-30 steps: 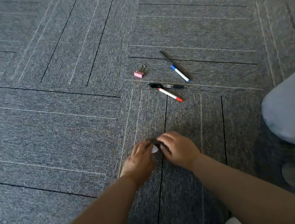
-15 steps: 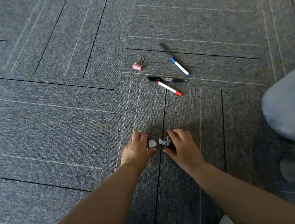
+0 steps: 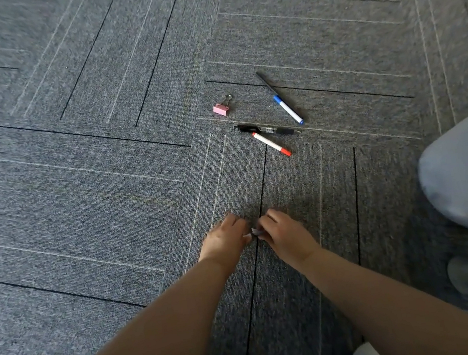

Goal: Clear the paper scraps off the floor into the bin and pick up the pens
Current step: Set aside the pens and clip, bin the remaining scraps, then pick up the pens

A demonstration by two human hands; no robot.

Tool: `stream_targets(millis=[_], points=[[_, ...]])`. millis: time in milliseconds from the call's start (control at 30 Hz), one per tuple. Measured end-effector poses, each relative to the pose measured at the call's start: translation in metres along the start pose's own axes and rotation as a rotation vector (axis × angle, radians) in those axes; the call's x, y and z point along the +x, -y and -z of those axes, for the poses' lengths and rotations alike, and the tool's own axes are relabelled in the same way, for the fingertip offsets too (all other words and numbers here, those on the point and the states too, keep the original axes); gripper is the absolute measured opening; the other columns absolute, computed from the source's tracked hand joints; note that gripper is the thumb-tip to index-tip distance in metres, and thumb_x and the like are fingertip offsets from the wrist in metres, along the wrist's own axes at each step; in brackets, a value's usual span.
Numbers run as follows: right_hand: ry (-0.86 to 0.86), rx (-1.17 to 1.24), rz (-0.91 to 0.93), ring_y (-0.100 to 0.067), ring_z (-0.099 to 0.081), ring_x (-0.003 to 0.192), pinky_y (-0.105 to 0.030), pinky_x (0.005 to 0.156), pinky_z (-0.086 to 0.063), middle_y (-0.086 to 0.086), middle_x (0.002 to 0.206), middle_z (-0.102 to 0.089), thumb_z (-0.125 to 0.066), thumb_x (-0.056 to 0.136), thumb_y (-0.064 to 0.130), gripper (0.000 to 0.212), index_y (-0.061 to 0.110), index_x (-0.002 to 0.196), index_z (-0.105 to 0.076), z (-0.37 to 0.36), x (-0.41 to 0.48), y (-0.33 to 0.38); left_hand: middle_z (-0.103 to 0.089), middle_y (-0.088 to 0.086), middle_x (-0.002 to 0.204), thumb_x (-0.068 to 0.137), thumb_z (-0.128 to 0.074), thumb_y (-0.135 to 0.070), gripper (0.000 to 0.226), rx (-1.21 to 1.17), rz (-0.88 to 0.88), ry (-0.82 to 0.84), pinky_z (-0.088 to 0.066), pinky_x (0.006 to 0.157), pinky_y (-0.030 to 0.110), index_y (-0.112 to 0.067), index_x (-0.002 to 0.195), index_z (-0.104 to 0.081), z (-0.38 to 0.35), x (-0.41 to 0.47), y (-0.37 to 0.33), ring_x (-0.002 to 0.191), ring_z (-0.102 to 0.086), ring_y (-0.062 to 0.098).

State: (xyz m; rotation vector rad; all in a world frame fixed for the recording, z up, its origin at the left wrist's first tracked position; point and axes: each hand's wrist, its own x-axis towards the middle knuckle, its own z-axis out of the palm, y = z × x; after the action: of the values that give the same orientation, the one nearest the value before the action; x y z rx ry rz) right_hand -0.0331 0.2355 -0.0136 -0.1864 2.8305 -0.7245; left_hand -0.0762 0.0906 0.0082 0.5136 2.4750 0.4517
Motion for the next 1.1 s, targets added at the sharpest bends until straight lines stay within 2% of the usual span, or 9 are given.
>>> stream_targets(millis=[133,200,267,367,533,633,800,933,1100], points=[[0.01,0.013,-0.011,-0.018,-0.042,0.07,-0.028,0.059,-0.033,-0.011,0.089,-0.054,-0.047,0.094,0.016,0.016,0.002,0.092,-0.056,0.001,-0.002,0.0,-0.053,-0.002,0.102,0.09,-0.052,-0.023,0.012,-0.045,0.01,0.001,-0.045,0.078,0.026,-0.014,0.097,-0.052,0.003,-0.001,0.004,0.083,-0.052,0.012],[-0.016,0.064,-0.077,-0.018,-0.045,0.069,-0.028,0.059,-0.036,-0.008,0.088,-0.053,-0.046,0.094,0.012,0.013,0.004,0.092,-0.056,0.006,-0.005,-0.003,-0.053,-0.001,0.096,0.091,-0.051,-0.023,0.011,-0.098,0.027,-0.016,-0.048,0.077,0.029,-0.012,0.093,-0.052,0.009,-0.001,0.007,0.081,-0.052,0.014],[-0.08,0.098,-0.191,-0.018,-0.049,0.071,-0.022,0.06,-0.038,-0.005,0.087,-0.053,-0.045,0.094,0.011,0.013,0.005,0.092,-0.056,0.016,-0.008,-0.01,-0.053,0.0,0.092,0.091,-0.049,-0.023,0.012,-0.123,0.029,-0.044,-0.048,0.075,0.029,-0.012,0.091,-0.051,0.019,0.001,0.01,0.078,-0.052,0.014],[-0.192,0.148,-0.332,-0.015,-0.045,0.069,-0.015,0.053,-0.028,-0.002,0.085,-0.047,-0.046,0.093,0.01,0.012,0.004,0.088,-0.055,0.036,-0.013,-0.025,-0.054,0.003,0.094,0.092,-0.047,-0.023,0.014,-0.095,0.002,-0.105,-0.049,0.076,0.028,-0.011,0.092,-0.052,0.036,0.012,0.009,0.078,-0.053,0.014],[-0.315,0.13,-0.329,-0.018,-0.046,0.068,-0.014,0.052,-0.028,-0.003,0.083,-0.047,-0.052,0.09,0.005,0.006,0.002,0.084,-0.054,0.075,-0.02,-0.044,-0.049,-0.002,0.089,0.092,-0.048,-0.024,0.013,-0.095,-0.115,-0.192,-0.05,0.074,0.026,-0.012,0.09,-0.051,0.068,0.033,-0.025,0.075,-0.052,0.012],[-0.228,0.101,-0.214,-0.016,-0.045,0.066,-0.018,0.053,-0.03,-0.003,0.081,-0.048,-0.056,0.087,0.004,0.004,0.002,0.083,-0.055,0.082,-0.026,-0.046,-0.048,-0.003,0.088,0.091,-0.05,-0.025,0.014,-0.102,-0.183,-0.224,-0.051,0.077,0.029,-0.011,0.09,-0.052,0.078,0.041,-0.05,0.075,-0.052,0.012],[-0.05,0.125,-0.146,-0.02,-0.055,0.075,-0.029,0.067,-0.049,-0.01,0.094,-0.059,-0.052,0.091,0.011,0.007,0.006,0.09,-0.057,0.048,-0.032,-0.032,-0.051,-0.001,0.093,0.091,-0.049,-0.025,0.015,-0.104,-0.19,-0.196,-0.051,0.082,0.034,-0.01,0.092,-0.051,0.068,0.038,-0.059,0.081,-0.054,0.015],[-0.062,0.147,-0.149,-0.014,-0.048,0.077,-0.026,0.069,-0.045,-0.011,0.099,-0.057,-0.053,0.091,0.013,0.012,0.004,0.097,-0.058,0.032,-0.021,-0.031,-0.048,-0.003,0.092,0.091,-0.05,-0.024,0.013,-0.082,-0.174,-0.182,-0.049,0.082,0.028,-0.011,0.092,-0.051,0.062,0.029,-0.045,0.08,-0.051,0.012],[0.045,0.033,-0.107,-0.017,-0.048,0.093,-0.024,0.079,-0.042,-0.008,0.109,-0.05,-0.062,0.085,0.028,0.04,0.008,0.116,-0.05,0.023,-0.019,-0.03,-0.049,-0.003,0.091,0.091,-0.05,-0.024,0.012,-0.064,-0.125,-0.159,-0.049,0.081,0.028,-0.012,0.091,-0.051,0.056,0.023,-0.031,0.079,-0.051,0.012]])
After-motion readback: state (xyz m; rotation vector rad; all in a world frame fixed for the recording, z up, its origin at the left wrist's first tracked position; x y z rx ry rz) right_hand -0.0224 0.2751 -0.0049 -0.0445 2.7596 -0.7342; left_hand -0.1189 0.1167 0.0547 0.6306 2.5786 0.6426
